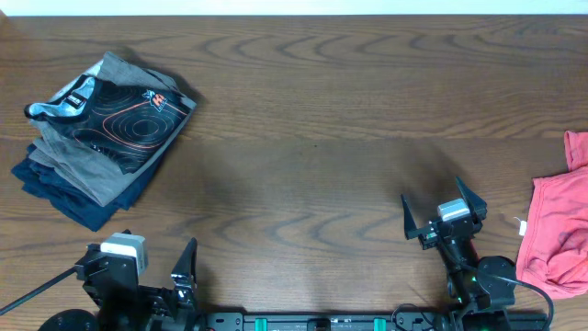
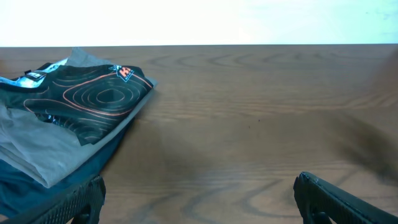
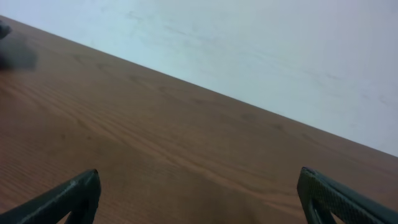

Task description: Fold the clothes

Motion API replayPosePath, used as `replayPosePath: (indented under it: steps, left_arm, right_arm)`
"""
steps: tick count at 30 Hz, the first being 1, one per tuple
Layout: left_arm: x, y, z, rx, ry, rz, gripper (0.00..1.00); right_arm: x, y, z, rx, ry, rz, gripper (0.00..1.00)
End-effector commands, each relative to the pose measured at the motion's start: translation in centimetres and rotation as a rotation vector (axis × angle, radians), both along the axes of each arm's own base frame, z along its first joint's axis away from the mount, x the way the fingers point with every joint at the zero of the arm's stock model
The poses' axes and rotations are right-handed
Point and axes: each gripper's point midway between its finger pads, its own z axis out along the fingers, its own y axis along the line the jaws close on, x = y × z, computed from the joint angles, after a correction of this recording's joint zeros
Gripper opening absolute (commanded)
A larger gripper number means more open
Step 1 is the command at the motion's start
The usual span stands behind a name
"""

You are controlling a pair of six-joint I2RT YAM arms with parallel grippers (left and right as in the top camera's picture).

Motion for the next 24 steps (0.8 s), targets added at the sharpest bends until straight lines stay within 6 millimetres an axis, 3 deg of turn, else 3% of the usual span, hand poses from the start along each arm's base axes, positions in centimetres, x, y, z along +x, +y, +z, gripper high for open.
replayPosePath:
  steps: [1,14,19,24]
  left_arm:
    - [0.0,0.2,0.0,0.020,-0.007,0.000,0.98]
    - [-0.3,0.4,-0.8,0.028,0.023,0.011,0.98]
    - [-0.5,2.2,-2.3,0.063,0.063,0.124,0.98]
    - [0.7,2.6,-5.7,0.115,0.048,0.145,0.98]
  right_arm:
    - [-0.1,0.4,0.0,-0.011,-0.006,0.021,0.99]
    - [-0.1,0.4,0.0,-0.010,-0.006,0.021,0.99]
    - [-0.1,0.4,0.0,-0.010,-0.006,0.021,0.99]
    - [-0.1,0.4,0.0,-0.010,-0.006,0.021,0.99]
